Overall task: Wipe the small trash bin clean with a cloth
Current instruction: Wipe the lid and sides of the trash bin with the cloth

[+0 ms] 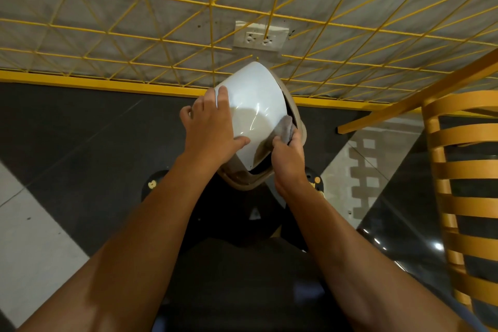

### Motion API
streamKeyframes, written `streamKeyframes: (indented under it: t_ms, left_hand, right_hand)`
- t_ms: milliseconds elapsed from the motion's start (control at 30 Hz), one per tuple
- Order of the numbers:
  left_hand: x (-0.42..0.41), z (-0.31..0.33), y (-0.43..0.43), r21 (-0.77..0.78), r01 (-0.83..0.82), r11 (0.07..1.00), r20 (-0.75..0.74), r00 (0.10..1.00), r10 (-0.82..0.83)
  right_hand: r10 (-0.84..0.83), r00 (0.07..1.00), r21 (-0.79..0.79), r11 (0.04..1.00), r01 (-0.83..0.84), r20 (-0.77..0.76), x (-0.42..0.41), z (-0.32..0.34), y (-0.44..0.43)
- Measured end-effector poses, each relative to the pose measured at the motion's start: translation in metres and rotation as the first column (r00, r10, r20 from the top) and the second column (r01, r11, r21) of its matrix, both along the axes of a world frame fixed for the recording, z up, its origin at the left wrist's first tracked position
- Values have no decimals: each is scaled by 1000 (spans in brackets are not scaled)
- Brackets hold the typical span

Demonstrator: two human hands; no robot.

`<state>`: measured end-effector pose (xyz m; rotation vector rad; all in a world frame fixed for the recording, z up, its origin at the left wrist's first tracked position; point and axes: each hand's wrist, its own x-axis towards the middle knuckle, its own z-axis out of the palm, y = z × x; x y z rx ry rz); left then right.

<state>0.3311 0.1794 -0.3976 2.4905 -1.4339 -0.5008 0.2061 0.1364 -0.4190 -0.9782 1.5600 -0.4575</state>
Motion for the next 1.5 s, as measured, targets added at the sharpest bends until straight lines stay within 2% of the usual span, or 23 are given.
streamKeyframes:
  t_ms: [67, 233, 433, 500, 633, 800, 867, 967, 1100, 1267, 1367, 1500]
  left_hand:
    - [0, 1, 0, 2, 0, 1000, 5, 1000, 0]
    - [-2, 3, 0, 5, -4, 1000, 3, 1000, 4]
    - [-2, 2, -1, 7, -5, 1000, 19, 1000, 4]
    - [-2, 2, 0, 5, -4, 1000, 18, 1000, 4]
    - [-1, 2, 2, 4, -1, 1000, 12, 1000, 1]
    - [1, 1, 1, 23, 4, 1000, -19, 1000, -4]
    - [1, 2, 0, 23, 7, 1000, -23, 1000, -7]
    - [1, 3, -1, 23, 7, 1000, -5, 1000, -7]
    - [0, 5, -2, 20, 3, 1000, 31, 1000, -3]
    - [1, 3, -2, 17, 7, 1000, 36, 999, -8]
    - [3, 2, -2, 30, 9, 1000, 29, 1000, -9]
    - [5, 1, -1, 33, 11, 999, 11, 1000, -11]
  right_hand:
    - [1, 1000, 61, 998, 0, -15, -1, 2, -3]
    - [-102, 993, 283, 956, 81, 61, 1, 9, -11]
    - [-223, 948, 548, 834, 64, 228, 2, 27, -12]
    - [-209, 957, 534, 842, 72, 202, 4, 28, -15]
    - [-172, 985, 316, 935, 157, 18, 6, 14, -19]
    - [-119, 992, 151, 982, 112, 35, -1, -1, -13]
    - [-129, 989, 199, 974, 111, 77, -3, 0, -14]
    - [-202, 940, 397, 914, 81, 275, -1, 8, -16]
    - [-146, 963, 623, 782, -28, 227, -3, 19, -18]
    - [-165, 936, 747, 651, -135, 312, -8, 26, -19]
    - [-174, 925, 752, 641, -153, 338, -13, 33, -19]
    - [-202, 909, 688, 716, -117, 364, -23, 43, -21]
